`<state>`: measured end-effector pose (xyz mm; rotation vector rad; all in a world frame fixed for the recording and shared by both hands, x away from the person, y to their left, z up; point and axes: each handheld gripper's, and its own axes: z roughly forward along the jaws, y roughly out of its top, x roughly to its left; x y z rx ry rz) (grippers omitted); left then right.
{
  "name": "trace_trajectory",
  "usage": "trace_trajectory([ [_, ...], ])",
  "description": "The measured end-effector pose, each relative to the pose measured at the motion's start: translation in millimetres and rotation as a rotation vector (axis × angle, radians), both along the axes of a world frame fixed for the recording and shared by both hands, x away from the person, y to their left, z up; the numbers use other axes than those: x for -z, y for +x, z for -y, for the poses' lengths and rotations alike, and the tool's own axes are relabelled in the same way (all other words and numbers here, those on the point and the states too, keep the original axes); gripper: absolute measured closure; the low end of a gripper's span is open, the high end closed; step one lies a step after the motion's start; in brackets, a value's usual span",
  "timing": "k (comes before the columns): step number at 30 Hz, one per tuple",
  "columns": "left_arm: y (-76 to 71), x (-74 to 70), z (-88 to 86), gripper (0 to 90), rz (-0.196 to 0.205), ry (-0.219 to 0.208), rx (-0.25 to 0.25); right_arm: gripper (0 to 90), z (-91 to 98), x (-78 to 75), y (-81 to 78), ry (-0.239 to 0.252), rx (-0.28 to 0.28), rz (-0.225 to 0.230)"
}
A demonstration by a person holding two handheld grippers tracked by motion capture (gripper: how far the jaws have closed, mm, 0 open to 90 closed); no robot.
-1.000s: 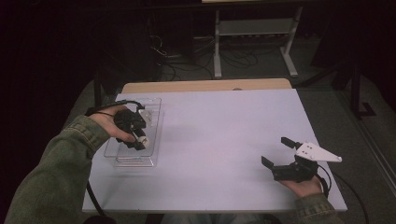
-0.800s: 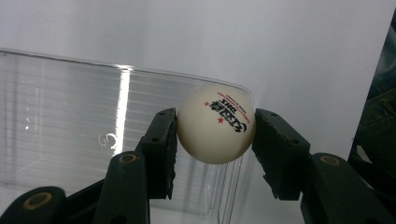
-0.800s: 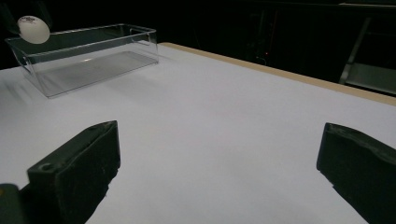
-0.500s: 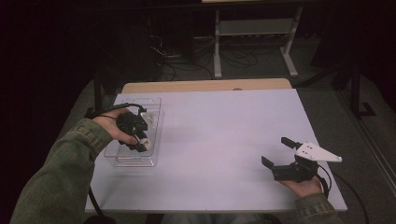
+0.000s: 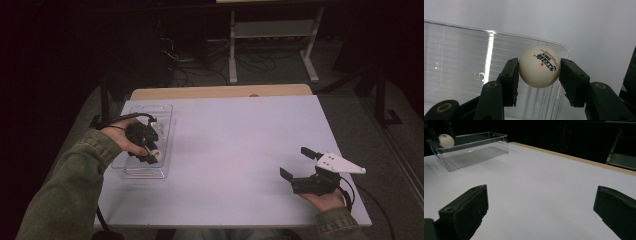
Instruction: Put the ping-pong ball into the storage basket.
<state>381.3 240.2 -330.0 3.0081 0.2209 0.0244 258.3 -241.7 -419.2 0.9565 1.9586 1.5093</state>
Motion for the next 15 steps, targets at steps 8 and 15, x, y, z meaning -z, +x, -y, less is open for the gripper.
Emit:
trace_trajectory([
  [8, 3.6, 8.3, 1.4, 50.6, -0.006, 0.002, -0.011, 0.0, -0.3, 0.4, 0.1, -0.001, -0.002, -0.005],
  [15, 6.1, 11.8, 3.0, 50.6, 0.0, 0.015, 0.001, 0.0, -0.2, 0.6, 0.1, 0.0, -0.002, -0.006],
])
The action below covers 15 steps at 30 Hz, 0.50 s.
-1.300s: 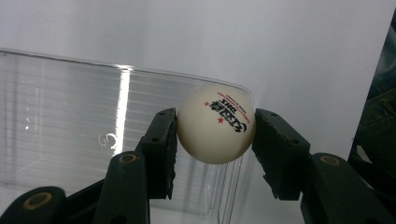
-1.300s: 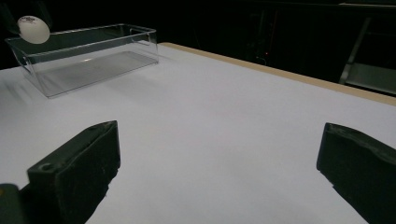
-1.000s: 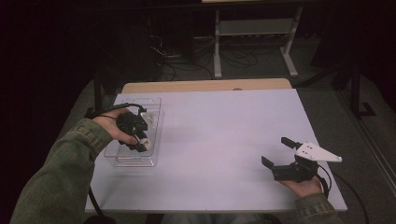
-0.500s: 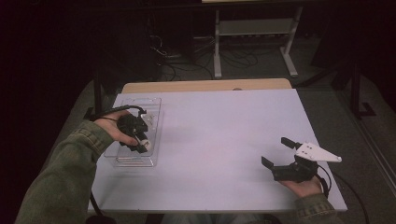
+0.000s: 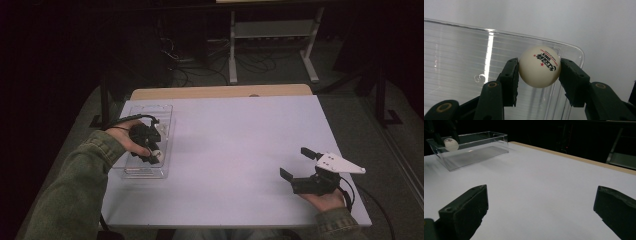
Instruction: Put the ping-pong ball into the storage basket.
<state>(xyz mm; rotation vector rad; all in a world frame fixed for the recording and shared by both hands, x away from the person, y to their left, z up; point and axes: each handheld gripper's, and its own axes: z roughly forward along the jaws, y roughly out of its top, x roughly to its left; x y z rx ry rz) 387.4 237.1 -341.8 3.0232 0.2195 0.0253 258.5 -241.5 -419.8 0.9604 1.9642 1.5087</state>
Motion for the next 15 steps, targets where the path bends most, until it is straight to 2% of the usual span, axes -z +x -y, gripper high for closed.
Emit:
trace_trajectory([
  [10, 1.5, 8.1, -3.5, 50.6, -0.012, 0.013, -0.007, 0.0, 0.0, 0.2, -0.1, -0.002, -0.002, 0.001],
  [15, 2.8, 13.1, -6.4, 50.6, -0.014, 0.005, -0.017, 0.0, 0.0, 0.4, 0.2, -0.005, -0.002, 0.001],
])
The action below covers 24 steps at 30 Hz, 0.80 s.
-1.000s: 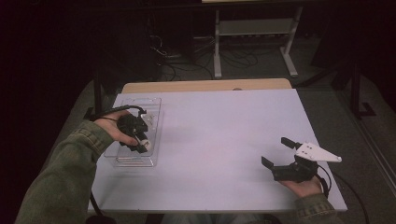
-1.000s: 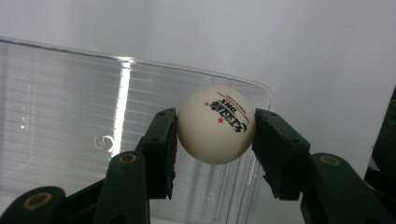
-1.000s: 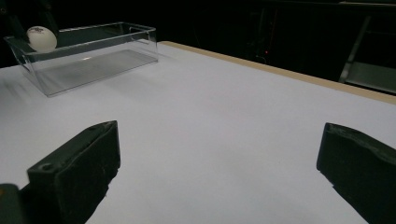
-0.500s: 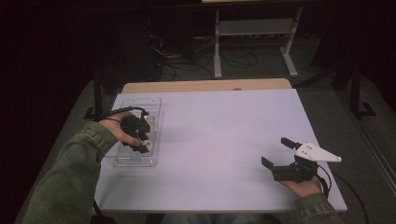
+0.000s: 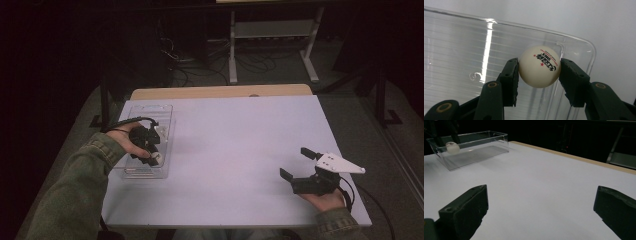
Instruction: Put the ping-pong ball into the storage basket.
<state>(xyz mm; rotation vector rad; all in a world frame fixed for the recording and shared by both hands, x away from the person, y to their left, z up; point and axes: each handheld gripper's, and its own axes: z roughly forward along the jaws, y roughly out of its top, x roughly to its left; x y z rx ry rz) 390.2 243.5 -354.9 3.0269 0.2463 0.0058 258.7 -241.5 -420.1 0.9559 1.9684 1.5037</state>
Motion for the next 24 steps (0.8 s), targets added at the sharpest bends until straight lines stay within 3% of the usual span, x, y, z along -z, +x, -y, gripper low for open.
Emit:
trace_trajectory([
  [12, 5.3, 8.9, 1.2, 50.6, -0.013, -0.021, -0.001, 0.0, 0.5, 0.5, 0.0, -0.003, 0.003, -0.002],
  [18, 4.3, 18.4, 0.6, 50.5, -0.022, -0.008, -0.002, 0.0, 0.3, 0.4, -0.3, -0.005, 0.0, -0.001],
  [24, 2.3, 17.2, -1.1, 50.6, -0.013, -0.003, -0.008, 0.0, -0.3, 0.3, -0.4, -0.006, 0.0, -0.002],
])
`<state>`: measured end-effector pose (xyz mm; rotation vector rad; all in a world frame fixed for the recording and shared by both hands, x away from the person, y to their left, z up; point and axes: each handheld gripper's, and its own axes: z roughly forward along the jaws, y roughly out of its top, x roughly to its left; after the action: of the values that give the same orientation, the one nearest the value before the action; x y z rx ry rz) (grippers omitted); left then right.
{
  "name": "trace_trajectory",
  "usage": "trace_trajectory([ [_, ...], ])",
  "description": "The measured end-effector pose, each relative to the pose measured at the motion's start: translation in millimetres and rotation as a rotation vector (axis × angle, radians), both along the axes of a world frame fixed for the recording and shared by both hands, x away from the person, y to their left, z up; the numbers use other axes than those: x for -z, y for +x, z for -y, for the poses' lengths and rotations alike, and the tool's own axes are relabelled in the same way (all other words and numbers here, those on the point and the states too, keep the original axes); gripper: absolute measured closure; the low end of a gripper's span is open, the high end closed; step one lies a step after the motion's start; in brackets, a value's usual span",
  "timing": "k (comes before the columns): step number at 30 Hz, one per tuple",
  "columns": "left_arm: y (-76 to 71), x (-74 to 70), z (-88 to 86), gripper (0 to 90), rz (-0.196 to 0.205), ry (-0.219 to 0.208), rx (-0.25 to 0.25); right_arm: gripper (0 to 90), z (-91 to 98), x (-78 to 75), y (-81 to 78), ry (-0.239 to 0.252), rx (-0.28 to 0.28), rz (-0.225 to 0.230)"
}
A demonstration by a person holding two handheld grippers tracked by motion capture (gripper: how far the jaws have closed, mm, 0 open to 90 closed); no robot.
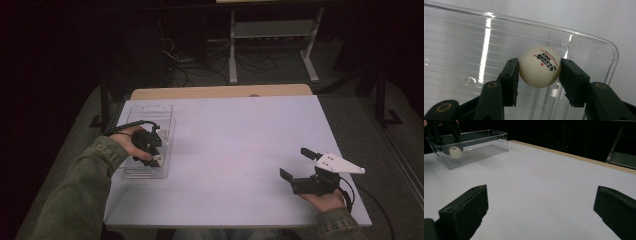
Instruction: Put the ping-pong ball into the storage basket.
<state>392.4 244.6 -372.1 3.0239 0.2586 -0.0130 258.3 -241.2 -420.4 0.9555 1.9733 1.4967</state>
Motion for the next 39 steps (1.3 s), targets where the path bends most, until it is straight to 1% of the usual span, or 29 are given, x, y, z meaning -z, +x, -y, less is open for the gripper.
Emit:
trace_trajectory([
  [4, 0.3, -1.6, -1.5, 50.5, 0.004, -0.006, -0.009, 0.0, -0.3, -0.1, -0.1, -0.001, -0.001, 0.001],
  [5, 0.3, -1.5, -1.9, 50.5, 0.006, -0.013, -0.021, 0.0, -0.3, -0.2, -0.1, -0.001, -0.001, 0.001],
  [6, 1.1, -2.1, -2.3, 50.5, 0.018, -0.014, -0.024, 0.0, -0.2, -0.2, -0.2, -0.001, -0.001, 0.001],
  [9, 2.1, -3.7, -3.0, 49.5, 0.029, -0.028, -0.047, 0.0, -0.2, -0.3, -0.2, -0.001, -0.001, 0.001],
  [11, 2.7, -4.6, -2.9, 44.2, 0.038, -0.03, -0.061, 0.0, -0.3, -0.3, -0.1, -0.002, -0.002, 0.001],
  [13, 3.7, -5.4, -3.0, 40.9, 0.045, -0.034, -0.072, 0.0, -0.4, -0.1, 0.1, -0.003, -0.002, 0.001],
  [16, 4.2, -7.4, -3.6, 34.0, 0.075, -0.038, -0.089, 0.0, -0.5, -0.1, -0.1, -0.003, -0.003, 0.0],
  [18, 4.1, -8.9, -4.1, 29.5, 0.09, -0.038, -0.089, 0.0, -0.5, -0.2, -0.1, -0.004, -0.003, 0.0],
  [19, 4.3, -9.4, -4.3, 26.0, 0.096, -0.035, -0.088, 0.0, -0.6, -0.3, -0.2, -0.003, -0.003, 0.0],
  [22, 4.8, -9.9, -4.9, 16.6, 0.138, -0.015, -0.106, 0.0, -0.9, -0.3, -0.4, -0.005, -0.004, -0.002],
  [25, 5.1, -10.5, -5.5, 14.3, 0.154, -0.006, -0.111, 0.0, -1.1, -0.4, -0.5, -0.007, -0.005, -0.002],
  [27, 5.7, -12.8, -6.1, 12.4, 0.163, -0.021, -0.123, 0.0, -1.1, -0.3, -0.5, -0.007, -0.006, -0.002],
  [30, 5.3, -16.9, -6.8, 3.4, 0.158, -0.032, -0.14, 0.0, -1.2, -0.2, -0.5, -0.007, -0.006, -0.003],
  [33, 3.5, -20.6, -7.2, 2.0, 0.188, -0.031, -0.157, 0.0, -1.3, -0.2, -0.6, -0.008, -0.007, -0.005],
  [36, 3.7, -25.4, -9.4, 1.9, 0.21, -0.039, -0.2, 0.0, -1.6, -0.3, -0.8, -0.009, -0.009, -0.008],
  [37, 3.3, -27.2, -10.2, 1.7, 0.221, -0.041, -0.223, 0.0, -1.7, -0.4, -0.8, -0.008, -0.009, -0.008],
  [38, 3.0, -28.8, -10.7, 0.3, 0.213, -0.039, -0.238, 0.0, -1.8, -0.4, -0.9, -0.009, -0.01, -0.009],
  [39, 2.1, -30.3, -10.8, 0.0, 0.194, -0.042, -0.247, 0.0, -1.8, -0.3, -0.8, -0.01, -0.011, -0.01],
])
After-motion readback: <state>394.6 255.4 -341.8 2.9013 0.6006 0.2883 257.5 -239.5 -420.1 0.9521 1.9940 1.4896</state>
